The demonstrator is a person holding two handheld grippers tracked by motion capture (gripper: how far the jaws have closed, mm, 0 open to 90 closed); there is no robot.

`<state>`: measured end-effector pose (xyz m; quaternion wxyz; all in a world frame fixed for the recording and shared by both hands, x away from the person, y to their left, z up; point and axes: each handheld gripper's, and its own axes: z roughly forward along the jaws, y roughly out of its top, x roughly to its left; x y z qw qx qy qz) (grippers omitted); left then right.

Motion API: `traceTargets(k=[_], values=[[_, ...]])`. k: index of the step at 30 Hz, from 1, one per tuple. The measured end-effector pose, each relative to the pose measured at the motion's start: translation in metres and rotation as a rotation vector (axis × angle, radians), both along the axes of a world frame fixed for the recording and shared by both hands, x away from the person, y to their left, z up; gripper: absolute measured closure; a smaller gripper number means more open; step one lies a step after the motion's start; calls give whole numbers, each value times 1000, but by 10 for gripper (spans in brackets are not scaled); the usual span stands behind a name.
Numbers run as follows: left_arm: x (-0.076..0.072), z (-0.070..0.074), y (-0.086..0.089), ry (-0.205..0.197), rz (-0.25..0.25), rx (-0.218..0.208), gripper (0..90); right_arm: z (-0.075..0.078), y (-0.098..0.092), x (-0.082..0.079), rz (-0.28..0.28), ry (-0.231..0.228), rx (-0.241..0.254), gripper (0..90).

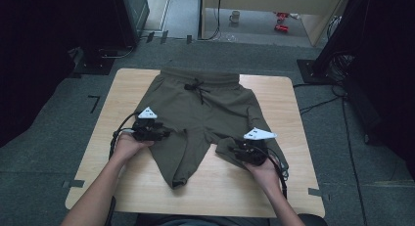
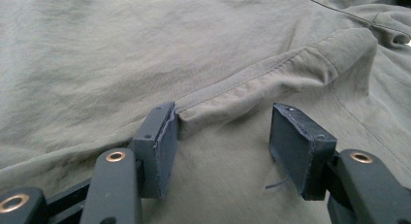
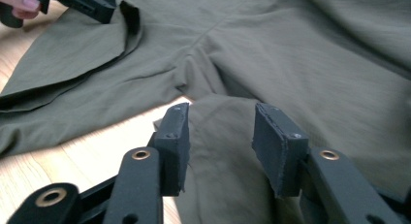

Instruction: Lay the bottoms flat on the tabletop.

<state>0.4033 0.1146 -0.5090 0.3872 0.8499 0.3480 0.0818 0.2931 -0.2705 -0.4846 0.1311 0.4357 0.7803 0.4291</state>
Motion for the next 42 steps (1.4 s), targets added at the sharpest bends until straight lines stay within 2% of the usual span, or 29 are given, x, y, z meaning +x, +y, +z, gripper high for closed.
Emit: traceTargets(k=[4,8,13,14,17,19,21,24,27,29,36,42], values=[[0,0,0,-1,0,-3,430,-7,15,8,32,26,-17,472],[0,0,0,-2,0,-5,430,-17,27,12,51,58,-41,471],[-1,-1,0,-4,-2,-4,429,-29,33,16,51,66,-77,484],[-1,-1,0,-5,-2,-3,428,-31,34,16,51,56,-79,499],[-1,-1,0,-7,-2,-4,427,-35,35,10,57,-28,-130,585],[-1,-1,0,-7,-2,-4,428,-36,34,7,72,-44,-135,726],[-1,-1,0,-9,-3,-3,428,-33,34,4,71,-21,-139,848],[-1,-1,1,-7,-4,-5,428,-28,28,1,84,56,-132,872],[-1,-1,1,-6,-4,-4,430,-25,21,-9,98,104,-113,876],[-1,-1,1,-6,-4,-3,430,-23,17,-17,112,112,-118,876],[-1,0,2,-5,2,-2,431,-15,4,-49,138,87,-78,875],[-1,-1,3,-7,6,-3,432,-1,-16,-74,133,24,-68,875]])
